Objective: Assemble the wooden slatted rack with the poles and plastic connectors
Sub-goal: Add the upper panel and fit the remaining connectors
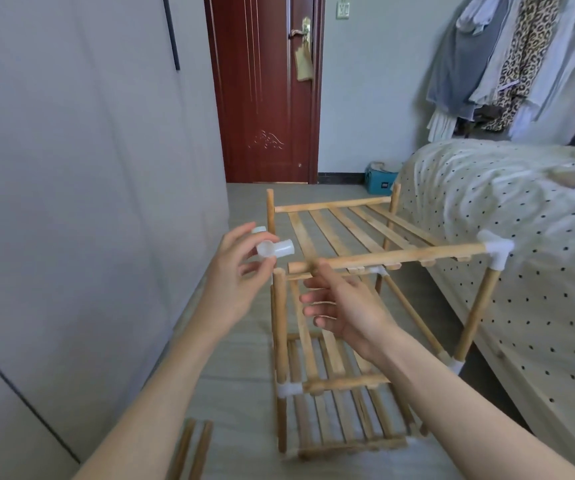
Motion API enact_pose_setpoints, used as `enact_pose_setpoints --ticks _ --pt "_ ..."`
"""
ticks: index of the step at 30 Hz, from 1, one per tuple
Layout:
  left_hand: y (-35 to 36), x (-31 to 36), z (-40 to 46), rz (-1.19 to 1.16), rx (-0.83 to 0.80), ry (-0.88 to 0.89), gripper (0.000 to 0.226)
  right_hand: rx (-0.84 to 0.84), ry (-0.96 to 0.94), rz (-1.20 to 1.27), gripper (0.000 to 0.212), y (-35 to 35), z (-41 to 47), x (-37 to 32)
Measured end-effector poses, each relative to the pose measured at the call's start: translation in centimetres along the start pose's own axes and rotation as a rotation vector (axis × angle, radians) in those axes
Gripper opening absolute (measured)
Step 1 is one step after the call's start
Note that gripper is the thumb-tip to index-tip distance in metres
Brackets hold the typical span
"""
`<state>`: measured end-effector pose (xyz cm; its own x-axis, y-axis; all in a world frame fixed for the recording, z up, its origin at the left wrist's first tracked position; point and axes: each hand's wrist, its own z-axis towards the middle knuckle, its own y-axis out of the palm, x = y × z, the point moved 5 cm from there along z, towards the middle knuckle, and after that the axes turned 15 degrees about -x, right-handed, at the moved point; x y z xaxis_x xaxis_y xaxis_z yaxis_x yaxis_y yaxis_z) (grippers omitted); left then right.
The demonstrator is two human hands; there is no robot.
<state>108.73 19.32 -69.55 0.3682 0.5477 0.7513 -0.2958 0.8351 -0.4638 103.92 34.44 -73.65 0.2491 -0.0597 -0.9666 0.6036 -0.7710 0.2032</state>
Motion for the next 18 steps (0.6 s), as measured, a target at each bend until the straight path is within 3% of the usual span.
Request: enact_pose_setpoints --ticks 4,13,18 --pt "1.3 0.2 0.1 0.089 -0.052 0.025 0.043 0.006 0.001 0.168 0.040 -0.1 0.8 0.7" --pt "2.0 0.1 -0.3 0.067 -0.015 0.024 0.037 -0.033 -0.036 0.305 0.034 -0.4 1.6 1.6" --pt "2.4 0.2 -0.4 0.032 -0.078 -0.017 0.031 -0.027 -0.051 0.317 0.032 -0.2 1.9 1.9"
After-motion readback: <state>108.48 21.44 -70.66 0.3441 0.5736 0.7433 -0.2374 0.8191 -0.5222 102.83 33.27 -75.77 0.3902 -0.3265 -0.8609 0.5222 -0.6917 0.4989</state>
